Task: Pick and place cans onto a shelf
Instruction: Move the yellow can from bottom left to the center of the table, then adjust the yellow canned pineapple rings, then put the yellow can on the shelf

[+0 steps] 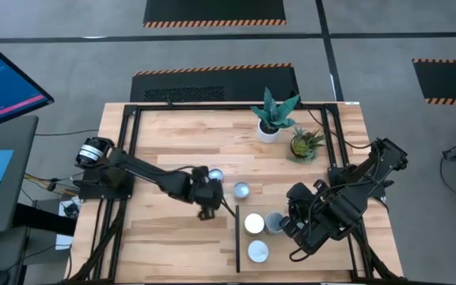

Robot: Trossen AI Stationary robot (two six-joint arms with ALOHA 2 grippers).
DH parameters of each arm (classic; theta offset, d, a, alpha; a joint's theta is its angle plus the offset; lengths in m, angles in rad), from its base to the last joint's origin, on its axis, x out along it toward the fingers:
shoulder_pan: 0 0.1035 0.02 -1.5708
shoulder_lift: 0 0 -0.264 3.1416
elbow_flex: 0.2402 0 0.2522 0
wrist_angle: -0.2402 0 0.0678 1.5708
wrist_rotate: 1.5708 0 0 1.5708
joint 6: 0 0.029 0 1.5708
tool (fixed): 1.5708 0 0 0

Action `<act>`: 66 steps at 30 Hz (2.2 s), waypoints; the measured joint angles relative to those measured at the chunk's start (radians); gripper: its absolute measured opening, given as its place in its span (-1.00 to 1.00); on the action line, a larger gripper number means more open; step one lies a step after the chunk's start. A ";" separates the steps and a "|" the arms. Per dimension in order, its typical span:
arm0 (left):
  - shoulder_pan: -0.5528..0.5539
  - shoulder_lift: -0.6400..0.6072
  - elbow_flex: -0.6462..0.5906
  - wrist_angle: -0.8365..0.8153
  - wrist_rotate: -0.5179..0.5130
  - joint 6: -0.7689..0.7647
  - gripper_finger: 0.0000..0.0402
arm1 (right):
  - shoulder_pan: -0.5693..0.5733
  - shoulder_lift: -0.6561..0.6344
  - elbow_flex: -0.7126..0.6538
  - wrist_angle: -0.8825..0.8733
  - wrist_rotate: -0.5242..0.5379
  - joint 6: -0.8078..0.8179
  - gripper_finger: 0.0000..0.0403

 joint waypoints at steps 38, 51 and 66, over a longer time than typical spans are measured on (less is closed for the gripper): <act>0.247 -0.426 -0.374 -0.054 0.083 0.214 -1.00 | -0.268 -0.058 0.000 0.000 0.255 -0.185 -0.78; 0.339 -0.226 -0.375 0.133 0.209 0.420 -1.00 | -0.346 -0.063 0.000 0.000 0.106 -0.319 -0.87; 0.336 -0.019 -0.144 0.198 0.310 0.468 -1.00 | -0.383 -0.063 0.000 0.000 0.108 -0.378 -0.88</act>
